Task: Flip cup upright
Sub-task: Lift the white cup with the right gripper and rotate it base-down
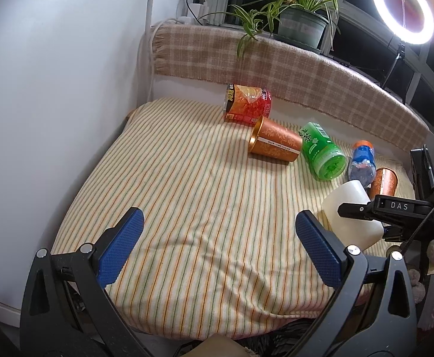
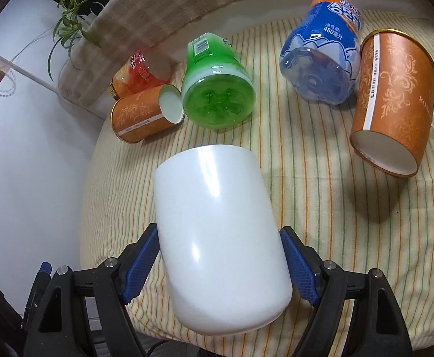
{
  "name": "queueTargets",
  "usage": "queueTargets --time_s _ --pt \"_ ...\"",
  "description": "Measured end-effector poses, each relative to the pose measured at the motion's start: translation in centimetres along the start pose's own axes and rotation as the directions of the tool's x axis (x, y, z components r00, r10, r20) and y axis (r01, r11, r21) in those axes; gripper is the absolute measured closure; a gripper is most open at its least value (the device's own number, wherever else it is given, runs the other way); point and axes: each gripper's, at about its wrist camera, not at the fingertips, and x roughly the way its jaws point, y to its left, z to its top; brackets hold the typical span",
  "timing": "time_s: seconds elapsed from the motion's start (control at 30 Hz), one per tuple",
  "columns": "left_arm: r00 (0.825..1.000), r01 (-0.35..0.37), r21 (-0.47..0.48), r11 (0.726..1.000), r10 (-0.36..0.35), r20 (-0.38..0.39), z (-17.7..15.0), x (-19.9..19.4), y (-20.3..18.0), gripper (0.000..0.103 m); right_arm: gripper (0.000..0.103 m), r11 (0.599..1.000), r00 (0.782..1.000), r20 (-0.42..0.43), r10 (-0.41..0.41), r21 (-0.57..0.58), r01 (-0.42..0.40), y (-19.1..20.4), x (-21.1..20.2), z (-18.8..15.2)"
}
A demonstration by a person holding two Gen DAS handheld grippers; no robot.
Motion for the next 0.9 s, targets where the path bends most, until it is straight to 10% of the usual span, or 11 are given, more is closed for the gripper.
queueTargets --time_s 0.6,0.9 --pt "0.989 0.142 0.009 0.990 -0.141 -0.046 1.2 0.6 -5.7 0.000 0.004 0.957 0.976 0.208 -0.061 -0.265 0.116 -0.6 -8.4 -1.7" --pt "0.877 0.353 -0.229 0.907 -0.406 -0.256 1.7 6.1 -9.0 0.000 0.004 0.939 0.933 0.311 -0.183 -0.227 0.260 -5.2 -12.6 -4.5"
